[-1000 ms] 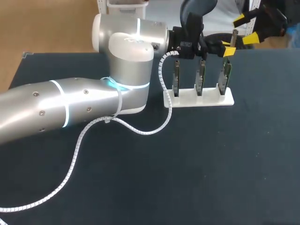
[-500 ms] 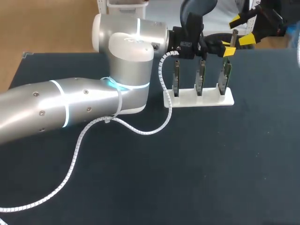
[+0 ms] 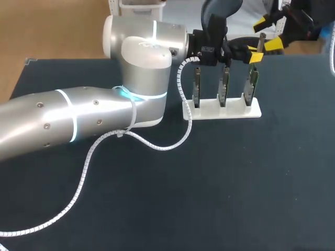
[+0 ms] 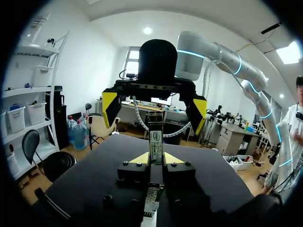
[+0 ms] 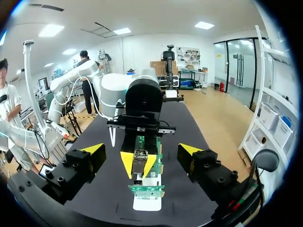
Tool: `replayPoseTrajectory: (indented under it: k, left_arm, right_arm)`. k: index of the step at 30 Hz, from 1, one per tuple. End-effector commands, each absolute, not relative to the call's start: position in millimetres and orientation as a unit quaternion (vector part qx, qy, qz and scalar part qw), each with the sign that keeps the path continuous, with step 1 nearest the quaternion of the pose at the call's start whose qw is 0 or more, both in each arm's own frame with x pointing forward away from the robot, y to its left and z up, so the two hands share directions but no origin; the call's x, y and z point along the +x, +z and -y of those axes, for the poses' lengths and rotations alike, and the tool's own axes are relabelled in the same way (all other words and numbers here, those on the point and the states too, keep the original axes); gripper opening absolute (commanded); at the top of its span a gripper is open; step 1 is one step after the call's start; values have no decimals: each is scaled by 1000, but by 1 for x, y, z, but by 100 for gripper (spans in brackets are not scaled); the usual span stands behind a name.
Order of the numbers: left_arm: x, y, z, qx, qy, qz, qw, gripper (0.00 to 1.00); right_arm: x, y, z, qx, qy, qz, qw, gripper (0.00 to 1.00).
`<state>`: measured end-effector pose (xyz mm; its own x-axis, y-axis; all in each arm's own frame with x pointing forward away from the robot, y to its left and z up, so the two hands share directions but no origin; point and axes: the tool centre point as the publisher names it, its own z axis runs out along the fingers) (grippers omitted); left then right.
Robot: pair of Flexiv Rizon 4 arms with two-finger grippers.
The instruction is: Pick up the optical module with the left hand, and insert it into the network port with the right hand.
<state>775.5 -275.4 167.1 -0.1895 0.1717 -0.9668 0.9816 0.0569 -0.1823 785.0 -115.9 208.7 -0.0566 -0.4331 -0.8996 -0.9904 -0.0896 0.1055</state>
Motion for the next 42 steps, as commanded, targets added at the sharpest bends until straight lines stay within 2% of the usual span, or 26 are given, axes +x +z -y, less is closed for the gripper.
replayPoseTrajectory:
  k: [1, 16, 17, 18, 19, 37, 38, 39, 40, 42]
  left_arm:
    - [777, 167, 276, 484, -488, -597, 413, 0]
    - [777, 167, 276, 484, -488, -597, 413, 0]
    - [777, 167, 276, 484, -488, -597, 413, 0]
    - [777, 167, 276, 484, -488, -597, 413, 0]
    - [777, 167, 276, 484, -488, -597, 413, 0]
    - [777, 167, 276, 484, -488, -597, 413, 0]
    - [777, 167, 276, 484, -488, -597, 413, 3]
    - [777, 167, 276, 484, -488, -597, 413, 49]
    - [777, 167, 276, 484, -488, -597, 413, 100]
    - [777, 167, 276, 484, -488, -597, 413, 100]
  right_arm:
    - [788, 209, 115, -601, 426, -591, 328, 100]
    - [788, 208, 115, -599, 421, -598, 326, 100]
    - [788, 208, 115, -600, 419, -599, 325, 49]
    - [788, 207, 115, -601, 416, -601, 324, 32]
    - [788, 207, 115, -601, 416, -600, 324, 0]
    - [786, 206, 115, -601, 415, -601, 325, 0]
    - [786, 206, 114, -601, 415, -601, 324, 0]
    - [785, 206, 115, -601, 416, -601, 325, 0]
    - [785, 206, 115, -601, 416, -600, 325, 0]
    - [785, 206, 115, -601, 416, -599, 325, 0]
